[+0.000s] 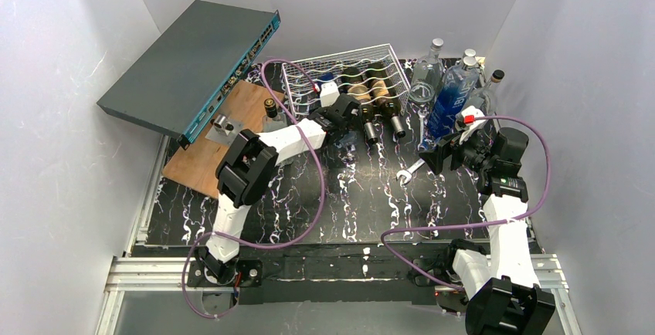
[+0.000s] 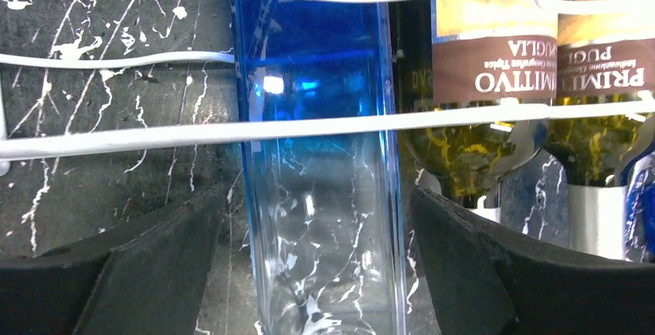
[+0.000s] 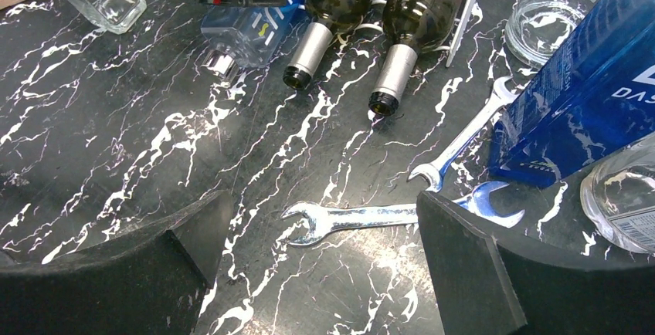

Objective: Take the wine bottle off the wine rack
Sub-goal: Pick up the wine bottle from the wine rack.

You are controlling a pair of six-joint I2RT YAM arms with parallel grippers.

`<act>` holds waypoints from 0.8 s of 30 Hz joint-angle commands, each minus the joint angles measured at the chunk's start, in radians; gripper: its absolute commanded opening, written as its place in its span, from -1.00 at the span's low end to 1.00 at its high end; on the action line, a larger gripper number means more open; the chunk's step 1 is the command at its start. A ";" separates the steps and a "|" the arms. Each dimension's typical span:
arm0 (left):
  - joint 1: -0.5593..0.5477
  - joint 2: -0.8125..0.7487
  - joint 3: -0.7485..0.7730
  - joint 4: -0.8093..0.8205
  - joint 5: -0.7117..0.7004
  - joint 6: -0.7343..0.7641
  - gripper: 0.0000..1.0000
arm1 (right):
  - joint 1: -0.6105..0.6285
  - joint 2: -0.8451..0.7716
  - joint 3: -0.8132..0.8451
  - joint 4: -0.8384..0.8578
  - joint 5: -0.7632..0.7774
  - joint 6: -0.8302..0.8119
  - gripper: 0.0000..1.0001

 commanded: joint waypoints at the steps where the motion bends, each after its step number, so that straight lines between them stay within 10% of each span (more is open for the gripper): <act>1: 0.018 0.000 -0.001 0.059 -0.037 -0.054 0.71 | -0.003 -0.015 -0.002 0.027 -0.027 0.000 0.97; 24: 0.003 0.027 -0.037 0.147 -0.096 0.019 0.55 | -0.003 -0.014 -0.002 0.028 -0.030 0.001 0.97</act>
